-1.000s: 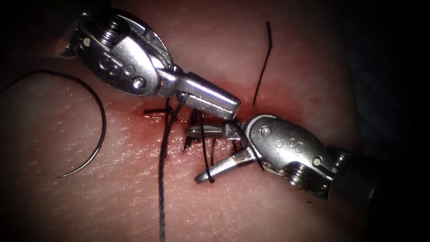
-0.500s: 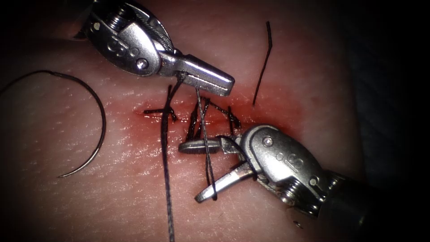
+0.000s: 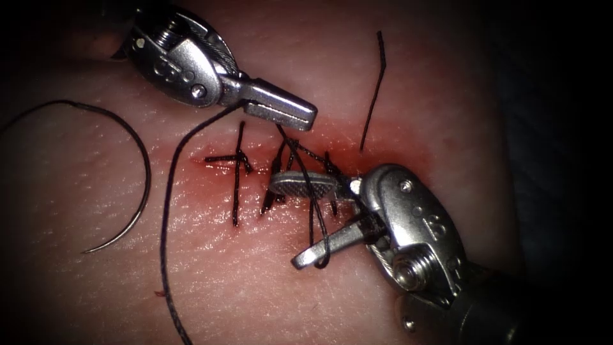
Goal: Wound Closure
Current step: Wrap the suture two times counter-clockwise around the right gripper
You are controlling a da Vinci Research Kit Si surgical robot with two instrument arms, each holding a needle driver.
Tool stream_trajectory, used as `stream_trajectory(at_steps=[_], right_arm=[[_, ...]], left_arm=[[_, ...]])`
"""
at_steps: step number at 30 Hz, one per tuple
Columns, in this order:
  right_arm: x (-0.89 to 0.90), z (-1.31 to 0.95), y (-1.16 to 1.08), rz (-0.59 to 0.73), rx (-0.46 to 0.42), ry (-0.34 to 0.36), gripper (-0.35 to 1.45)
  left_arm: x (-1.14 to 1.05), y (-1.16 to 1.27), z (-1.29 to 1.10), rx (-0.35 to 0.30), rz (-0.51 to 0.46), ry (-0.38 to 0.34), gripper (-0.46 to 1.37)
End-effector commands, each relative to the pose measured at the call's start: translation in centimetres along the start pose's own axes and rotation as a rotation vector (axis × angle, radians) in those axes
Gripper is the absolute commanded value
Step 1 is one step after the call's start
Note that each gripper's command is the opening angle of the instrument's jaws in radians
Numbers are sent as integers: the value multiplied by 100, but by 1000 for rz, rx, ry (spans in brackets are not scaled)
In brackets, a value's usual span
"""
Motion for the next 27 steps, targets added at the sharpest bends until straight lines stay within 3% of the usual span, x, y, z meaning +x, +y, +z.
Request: stream_trajectory(at_steps=[1, 7, 15, 22, 27], right_arm=[[1, 2, -1, 7, -27, 29, 107], [4, 0, 1, 28, -115, 106, 106], [13, -9, 17, 14, -201, 179, 111], [23, -11, 37, -55, -207, 178, 113], [31, -8, 45, -99, -312, 183, 119]], left_arm=[[-4, 5, 0, -3, -6, -6, -35], [-16, 24, 0, 2, -26, -19, -35], [-12, 29, 0, 57, -36, -53, -35], [-1, 41, 10, 111, -33, -166, -35], [2, 59, 20, 184, -24, -305, -35]])
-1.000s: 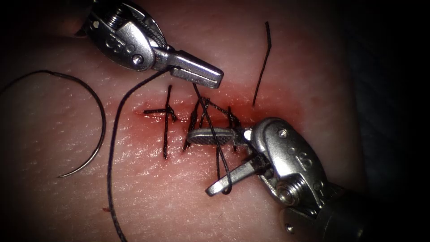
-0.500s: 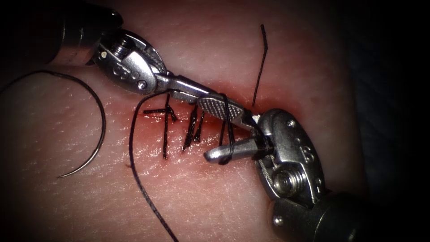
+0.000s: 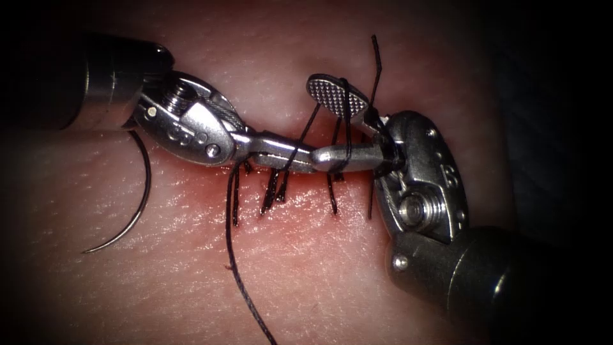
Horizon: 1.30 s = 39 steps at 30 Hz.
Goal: Wound Closure
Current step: Wrap the suture two times counter-clockwise around the right gripper
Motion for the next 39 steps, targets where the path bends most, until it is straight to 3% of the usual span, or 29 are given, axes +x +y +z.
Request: stream_trajectory(at_steps=[1, 7, 13, 21, 25, 31, 39], right_arm=[[0, 0, 1, -16, -22, -3, 119], [2, -4, 7, -87, -116, -41, 121], [3, -9, 17, -160, -213, -113, 122], [0, -16, 20, -200, -332, -231, 126], [-2, -18, 21, -190, -340, -244, 129], [-1, -17, 22, -191, -345, -253, 125], [-7, -22, 20, -144, -429, -355, 124]], left_arm=[[2, 5, 0, 21, 1, -37, -35], [3, 26, -5, 65, 15, -153, -35], [9, 41, -5, 87, 17, -196, -35], [26, 46, -6, 95, -1, -212, -35], [31, 49, -5, 73, -7, -169, -35], [33, 50, 5, 25, 1, -164, -35], [39, 56, 1, 37, 4, -195, -35]])
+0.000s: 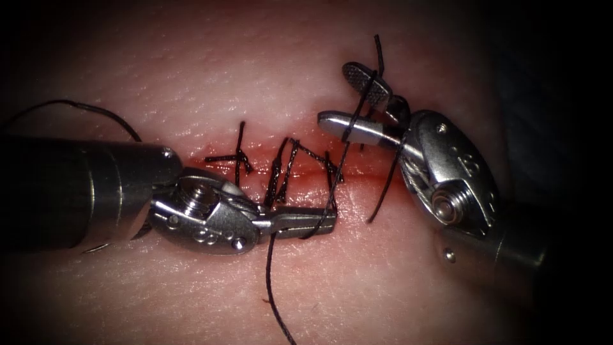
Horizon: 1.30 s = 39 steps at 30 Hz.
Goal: Wound Closure
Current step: Wrap the suture two times counter-clockwise around the right gripper, then grab the suture tail with the right gripper
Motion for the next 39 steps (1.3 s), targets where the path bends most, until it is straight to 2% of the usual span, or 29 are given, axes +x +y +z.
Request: stream_trajectory(at_steps=[1, 2, 5, 11, 12, 17, 22, 27, 35, 39], right_arm=[[1, -1, -1, 20, -21, -33, 124], [-1, -2, -1, 51, -47, -63, 117], [-2, -3, -2, 93, -92, -75, 110], [1, -6, -7, 136, -162, -60, 110], [2, -7, -8, 140, -174, -64, 116], [5, -10, -17, 191, -224, -80, 116], [8, -14, -30, 178, -318, -139, 126], [7, -17, -36, 158, -378, -141, 128], [7, -18, -36, 37, -466, -150, 128], [6, -19, -34, 36, -463, -153, 125]], left_arm=[[2, 1, -2, 1, 0, -13, -35], [5, 3, -4, 6, 13, -25, -35], [9, 5, -5, 15, 31, -49, -35], [18, 5, -8, 25, 57, -84, -35], [19, 5, -9, 27, 63, -89, -35], [20, 5, -11, 30, 69, -103, -35], [17, 4, -17, 34, 70, -109, -35], [15, 3, -21, 34, 70, -114, -35], [14, 2, -25, 40, 70, -115, -35], [15, 3, -25, 50, 68, -117, -35]])
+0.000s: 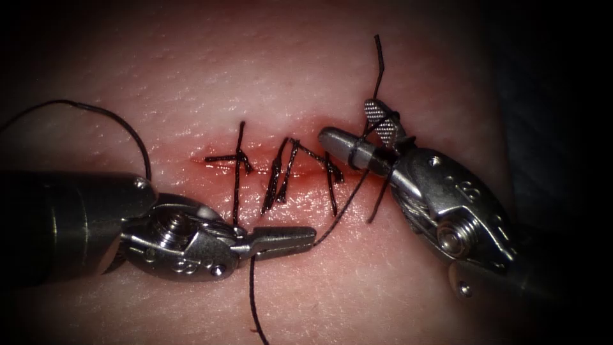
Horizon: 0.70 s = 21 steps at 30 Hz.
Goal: Wound Closure
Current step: Grab the suture tail with the right gripper
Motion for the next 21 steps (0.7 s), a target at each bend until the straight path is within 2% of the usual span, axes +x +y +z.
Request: stream_trajectory(at_steps=[1, 7, 15, 19, 21], right_arm=[[0, 0, 1, 0, 5, -1, 123], [-4, 1, 6, -2, 10, 1, 115], [-7, -2, 14, -5, 12, 4, 114], [-7, -2, 13, -5, 12, 4, 114], [-7, -2, 13, -5, 12, 4, 114]], left_arm=[[1, 0, 0, -3, -1, -1, -35], [2, 0, -1, 1, -14, 6, -35], [1, -3, 0, -5, -75, 15, -35], [1, -4, 1, -12, -182, 22, -35], [2, -5, 2, -15, -241, 24, -26]])
